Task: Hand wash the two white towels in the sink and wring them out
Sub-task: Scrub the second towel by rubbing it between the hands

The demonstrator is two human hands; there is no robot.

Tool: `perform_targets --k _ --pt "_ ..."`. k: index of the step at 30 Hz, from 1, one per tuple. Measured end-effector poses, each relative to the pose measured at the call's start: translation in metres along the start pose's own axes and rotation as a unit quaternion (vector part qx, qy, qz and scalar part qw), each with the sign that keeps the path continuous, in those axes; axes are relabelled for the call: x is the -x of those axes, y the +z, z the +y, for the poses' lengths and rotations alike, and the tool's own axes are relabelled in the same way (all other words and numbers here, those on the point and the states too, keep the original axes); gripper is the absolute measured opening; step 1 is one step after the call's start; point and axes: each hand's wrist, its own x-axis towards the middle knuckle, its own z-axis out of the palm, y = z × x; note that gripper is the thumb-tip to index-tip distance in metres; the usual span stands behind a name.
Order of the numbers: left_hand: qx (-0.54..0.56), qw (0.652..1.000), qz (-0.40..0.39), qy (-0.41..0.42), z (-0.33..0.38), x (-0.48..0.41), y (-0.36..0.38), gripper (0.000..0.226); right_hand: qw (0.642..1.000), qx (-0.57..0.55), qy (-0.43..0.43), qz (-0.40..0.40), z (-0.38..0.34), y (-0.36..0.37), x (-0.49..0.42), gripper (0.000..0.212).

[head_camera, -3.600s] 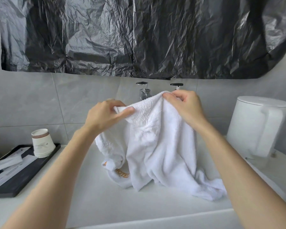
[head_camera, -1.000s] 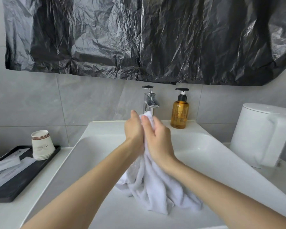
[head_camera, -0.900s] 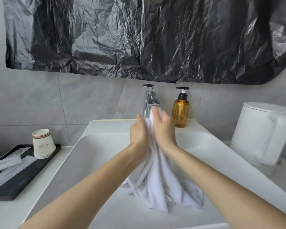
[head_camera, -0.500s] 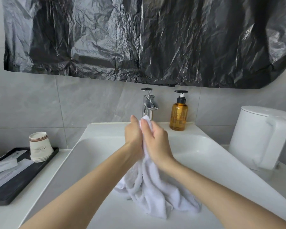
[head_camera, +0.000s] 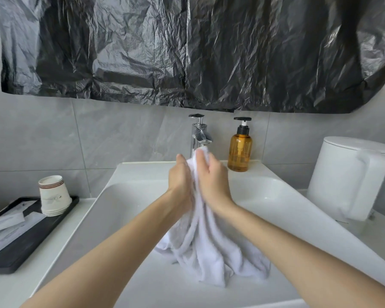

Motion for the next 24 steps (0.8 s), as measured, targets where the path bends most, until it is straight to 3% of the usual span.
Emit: perform_targets --k 2,5,9,12,16,20,24 --pt "-0.001 1.0 -0.004 -0.003 -0.001 0.003 0.001 0.05 0.999 -0.004 0.039 0.019 0.0 -0.001 -0.006 0.036" --pt "0.006 1.0 0.005 0.022 -0.003 0.002 0.003 0.051 1.0 -0.007 -0.007 -0.013 0.001 -0.005 -0.002 0.046" --pt "-0.007 0.999 -0.015 0.048 -0.005 0.008 0.01 0.048 0.998 -0.028 0.033 0.054 0.005 -0.012 -0.017 0.043" --pt "0.019 0.999 -0.005 0.05 0.0 0.0 0.003 0.045 0.998 -0.017 -0.058 -0.008 0.001 -0.005 0.004 0.038" --pt "-0.007 0.999 -0.041 0.004 -0.004 0.0 -0.002 0.052 0.998 -0.042 0.027 0.04 0.001 -0.003 -0.01 0.043" --pt "0.003 0.998 -0.06 0.01 0.008 -0.012 -0.014 0.058 0.991 -0.095 -0.012 -0.091 -0.006 -0.005 0.006 0.046" --pt "-0.028 0.991 -0.128 0.008 0.02 -0.016 -0.022 0.068 0.991 -0.128 0.022 -0.033 -0.011 -0.036 -0.035 0.048"
